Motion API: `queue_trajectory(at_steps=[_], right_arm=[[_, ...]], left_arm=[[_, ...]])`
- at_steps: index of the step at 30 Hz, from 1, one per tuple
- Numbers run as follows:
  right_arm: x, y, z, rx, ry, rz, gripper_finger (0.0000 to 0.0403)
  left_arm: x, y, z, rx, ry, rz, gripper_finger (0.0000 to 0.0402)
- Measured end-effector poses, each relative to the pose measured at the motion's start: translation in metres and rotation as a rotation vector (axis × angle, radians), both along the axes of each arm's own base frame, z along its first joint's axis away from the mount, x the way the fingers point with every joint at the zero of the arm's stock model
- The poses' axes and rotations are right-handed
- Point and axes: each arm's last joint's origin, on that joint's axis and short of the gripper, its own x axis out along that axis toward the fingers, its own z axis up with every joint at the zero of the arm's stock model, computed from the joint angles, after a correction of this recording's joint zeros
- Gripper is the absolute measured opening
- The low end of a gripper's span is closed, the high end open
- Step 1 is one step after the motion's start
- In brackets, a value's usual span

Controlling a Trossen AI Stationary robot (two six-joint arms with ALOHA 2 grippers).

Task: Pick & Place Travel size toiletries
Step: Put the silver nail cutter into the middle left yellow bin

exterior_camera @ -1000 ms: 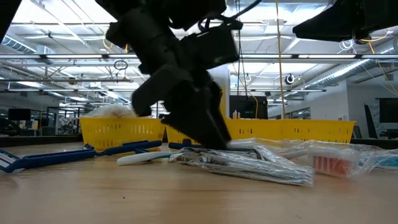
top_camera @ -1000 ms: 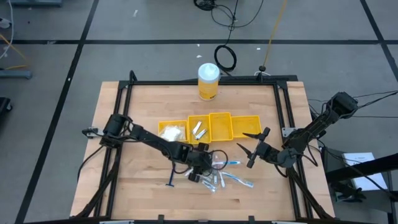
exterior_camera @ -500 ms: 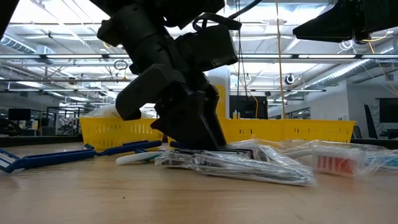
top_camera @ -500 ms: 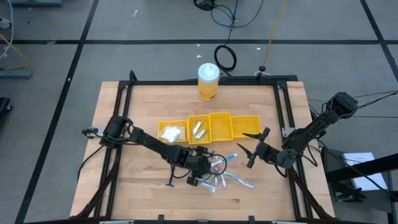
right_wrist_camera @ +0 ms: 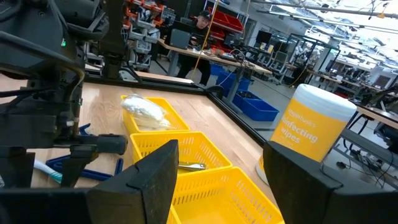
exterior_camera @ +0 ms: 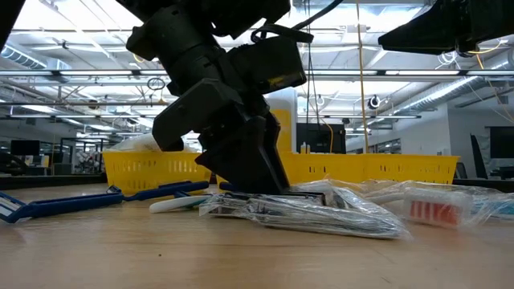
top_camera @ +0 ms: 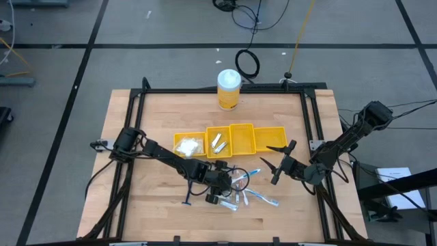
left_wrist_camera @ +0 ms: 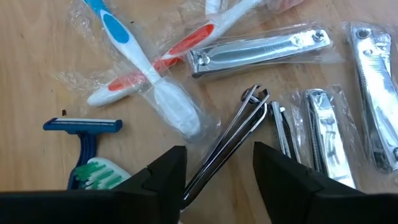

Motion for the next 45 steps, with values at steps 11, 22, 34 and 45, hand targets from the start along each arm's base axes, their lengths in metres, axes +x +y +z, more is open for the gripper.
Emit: queue_trajectory(at_steps=[11, 22, 34, 45], right_arm=[[0.000, 0.000, 0.000, 0.000, 0.000, 0.000, 0.0221], [0.000, 0.000, 0.000, 0.000, 0.000, 0.000, 0.0221], [0.000, 0.000, 0.000, 0.000, 0.000, 0.000, 0.0221], [0.000, 0.000, 0.000, -0.002, 0.002, 0.000, 0.0221]], left_arm=[[0.000, 0.000, 0.000, -0.037, 0.013, -0.029, 0.0019], [0.000, 0.000, 0.002, -0.039, 0.010, -0.031, 0.0008], [-0.002, 0.000, 0.034, -0.062, -0.084, -0.037, 0.0011], [-0.006, -0.003, 0.053, -0.077, -0.137, -0.054, 0.0013]])
